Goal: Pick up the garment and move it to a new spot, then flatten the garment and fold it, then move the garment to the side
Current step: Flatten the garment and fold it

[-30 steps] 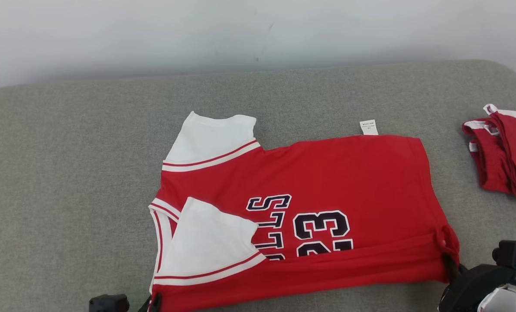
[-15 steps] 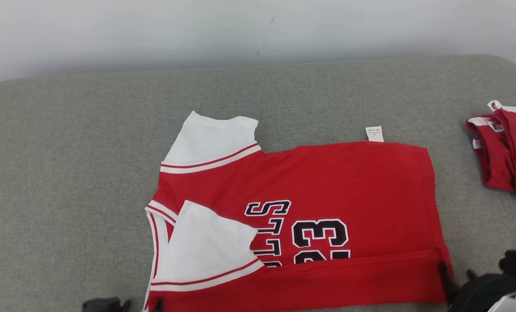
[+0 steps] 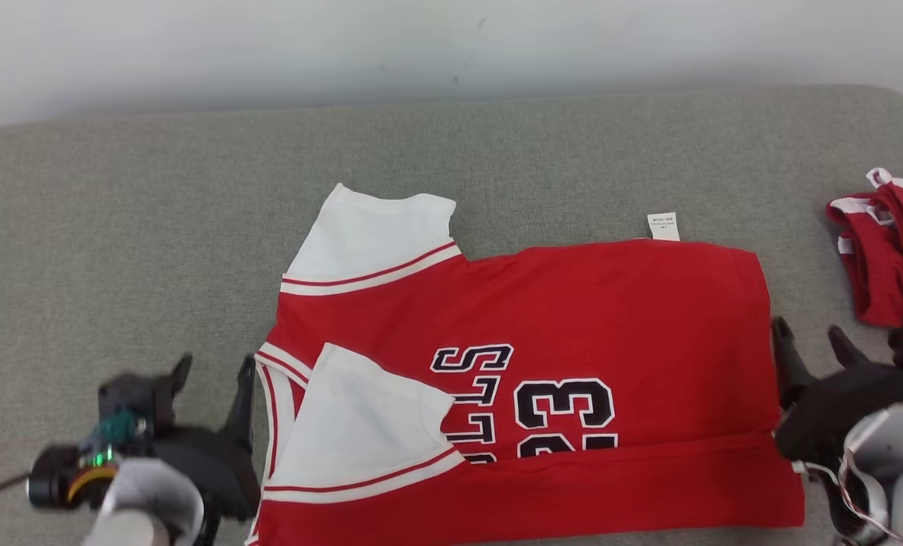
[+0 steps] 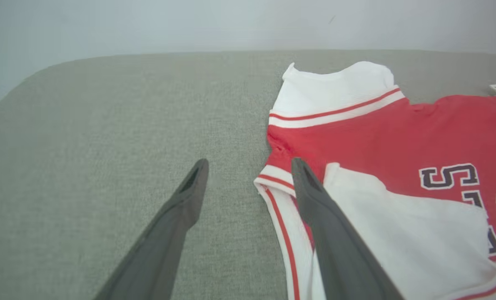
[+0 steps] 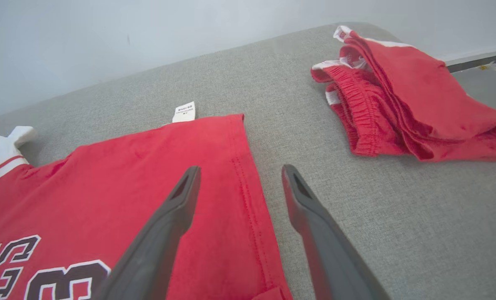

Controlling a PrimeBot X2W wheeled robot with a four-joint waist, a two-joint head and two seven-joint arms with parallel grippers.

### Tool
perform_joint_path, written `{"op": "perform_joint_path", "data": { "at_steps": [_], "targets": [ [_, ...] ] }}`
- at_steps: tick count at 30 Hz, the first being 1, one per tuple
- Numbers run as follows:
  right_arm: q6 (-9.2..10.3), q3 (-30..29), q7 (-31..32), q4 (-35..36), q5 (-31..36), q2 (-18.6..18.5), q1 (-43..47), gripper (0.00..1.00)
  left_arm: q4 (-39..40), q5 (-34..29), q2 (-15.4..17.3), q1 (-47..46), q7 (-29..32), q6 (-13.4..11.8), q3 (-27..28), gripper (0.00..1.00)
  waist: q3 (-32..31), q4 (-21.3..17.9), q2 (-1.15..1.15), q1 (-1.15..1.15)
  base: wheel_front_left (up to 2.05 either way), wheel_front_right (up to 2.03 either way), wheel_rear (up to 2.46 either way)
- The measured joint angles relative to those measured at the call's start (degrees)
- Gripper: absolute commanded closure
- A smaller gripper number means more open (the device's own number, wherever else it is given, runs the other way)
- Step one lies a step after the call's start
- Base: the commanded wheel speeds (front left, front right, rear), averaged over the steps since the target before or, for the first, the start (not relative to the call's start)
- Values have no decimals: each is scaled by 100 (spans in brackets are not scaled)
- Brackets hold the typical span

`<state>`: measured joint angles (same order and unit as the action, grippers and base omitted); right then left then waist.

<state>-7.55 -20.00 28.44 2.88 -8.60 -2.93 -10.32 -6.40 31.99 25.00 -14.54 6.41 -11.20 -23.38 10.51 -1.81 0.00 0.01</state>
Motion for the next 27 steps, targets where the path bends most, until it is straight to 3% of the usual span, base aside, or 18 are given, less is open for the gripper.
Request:
{"op": "perform_joint_path", "data": {
  "at_steps": [10, 19, 27],
  "targets": [
    [0, 522, -138, -372, 460, 4, -1161, 0, -1128, -165, -179, -2035, -75, 708, -175, 0, 459, -117, 1, 0, 0, 0, 0],
    [0, 732, -489, -811, 564, -1, -2093, 0, -2436, -378, -227, -3451, 73, 1129, -355, 0, 1021, -419, 1, 0, 0, 0, 0],
    [0, 745, -666, -924, 510, -2, -2258, 0, -3243, -435, -253, -4201, 381, 1263, -444, 0, 1512, -767, 1, 1, 0, 0, 0]
  ]
}}
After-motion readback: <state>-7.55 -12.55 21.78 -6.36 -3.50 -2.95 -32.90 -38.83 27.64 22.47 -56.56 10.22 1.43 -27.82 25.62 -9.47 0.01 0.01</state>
